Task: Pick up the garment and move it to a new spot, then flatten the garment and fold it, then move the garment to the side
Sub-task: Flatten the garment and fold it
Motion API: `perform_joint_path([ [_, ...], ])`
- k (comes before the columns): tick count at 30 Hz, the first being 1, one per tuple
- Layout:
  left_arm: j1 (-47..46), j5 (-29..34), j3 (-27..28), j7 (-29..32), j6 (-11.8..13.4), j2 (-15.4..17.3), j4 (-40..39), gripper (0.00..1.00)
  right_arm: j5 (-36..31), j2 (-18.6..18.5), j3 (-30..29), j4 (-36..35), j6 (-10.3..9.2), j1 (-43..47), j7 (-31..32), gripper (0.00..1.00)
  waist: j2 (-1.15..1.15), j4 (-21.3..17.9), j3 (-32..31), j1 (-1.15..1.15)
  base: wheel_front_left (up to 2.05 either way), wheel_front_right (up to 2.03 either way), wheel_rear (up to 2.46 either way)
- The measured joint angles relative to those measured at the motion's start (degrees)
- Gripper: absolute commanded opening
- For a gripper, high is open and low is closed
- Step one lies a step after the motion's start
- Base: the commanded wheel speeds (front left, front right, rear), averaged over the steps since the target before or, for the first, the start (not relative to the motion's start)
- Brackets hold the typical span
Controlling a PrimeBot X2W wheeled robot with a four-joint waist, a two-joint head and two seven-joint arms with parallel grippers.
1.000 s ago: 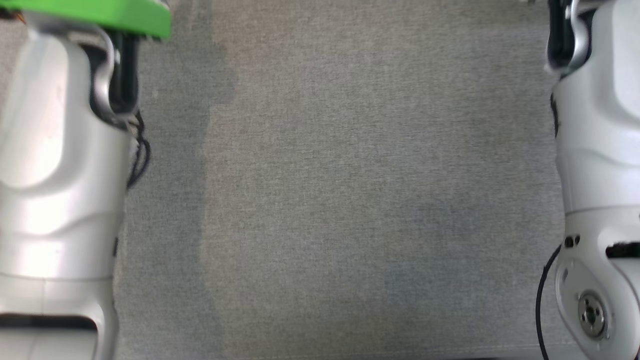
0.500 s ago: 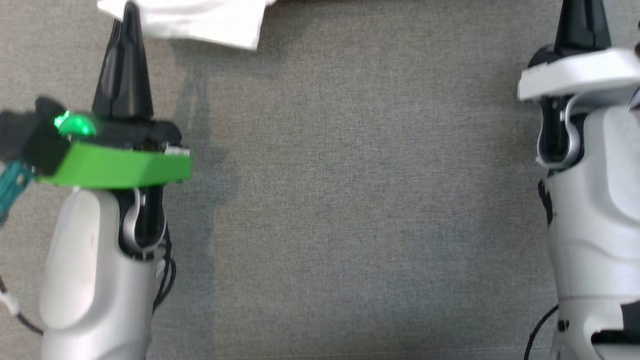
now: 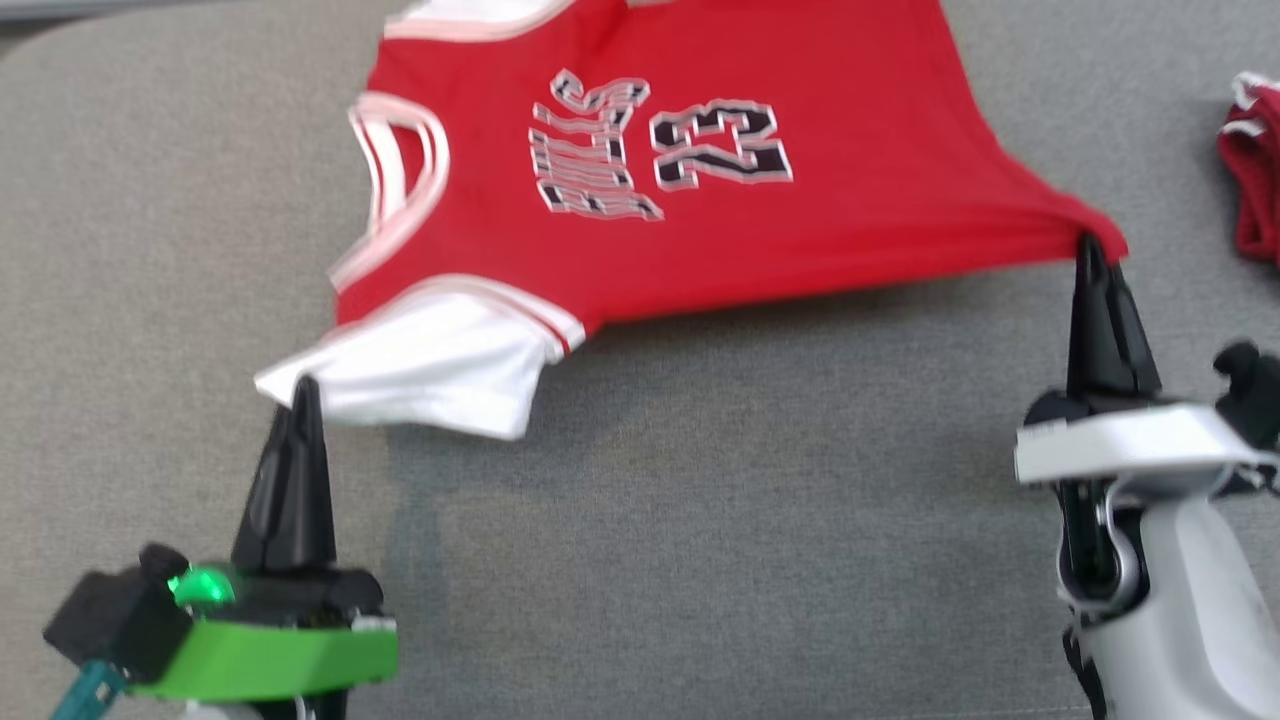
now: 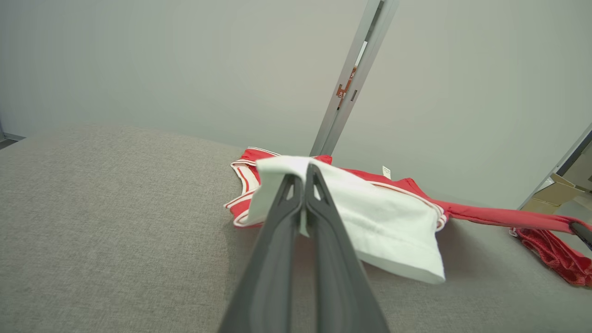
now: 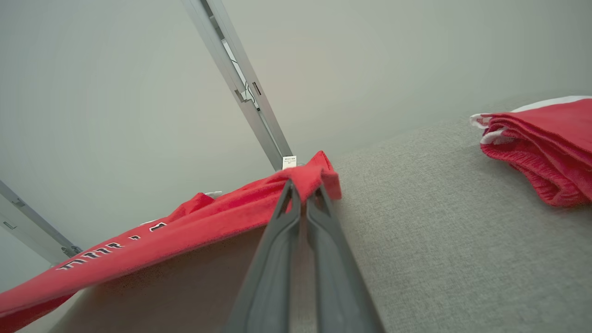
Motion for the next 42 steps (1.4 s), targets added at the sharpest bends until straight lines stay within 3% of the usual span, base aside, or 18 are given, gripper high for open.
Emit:
perform_joint_path([
  [7, 9.8, 0.8, -2.0, 1.0, 0.6, 0.0, -3.9, 0.00, 1.9, 0.0, -0.6, -6.8, 0.00, 13.5, 0.0, 0.00, 0.00, 0.0, -7.5, 0.00, 0.00, 0.00, 0.00],
  [14, 15.8, 0.7, -3.6, 3.8, 1.4, 0.4, -6.2, 0.00, 3.1, 0.0, 0.3, -8.1, -0.01, 22.1, 0.0, 0.00, 0.00, -0.1, -11.9, 0.00, 0.00, 0.00, 0.00],
  [29, 11.3, -0.5, -5.3, 3.3, 0.9, 0.7, 3.1, 0.00, 3.2, 0.0, 1.3, 0.8, -0.01, 16.8, 0.0, 0.00, 0.00, -0.7, -8.6, 0.00, 0.00, 0.00, 0.00],
  [42, -9.6, 0.7, -7.6, 2.8, 0.4, 3.6, 16.8, 0.00, 0.9, 0.0, 1.5, 6.4, -0.01, 5.8, -0.1, 0.00, 0.00, -1.6, -3.6, 0.00, 0.00, 0.00, 0.00],
])
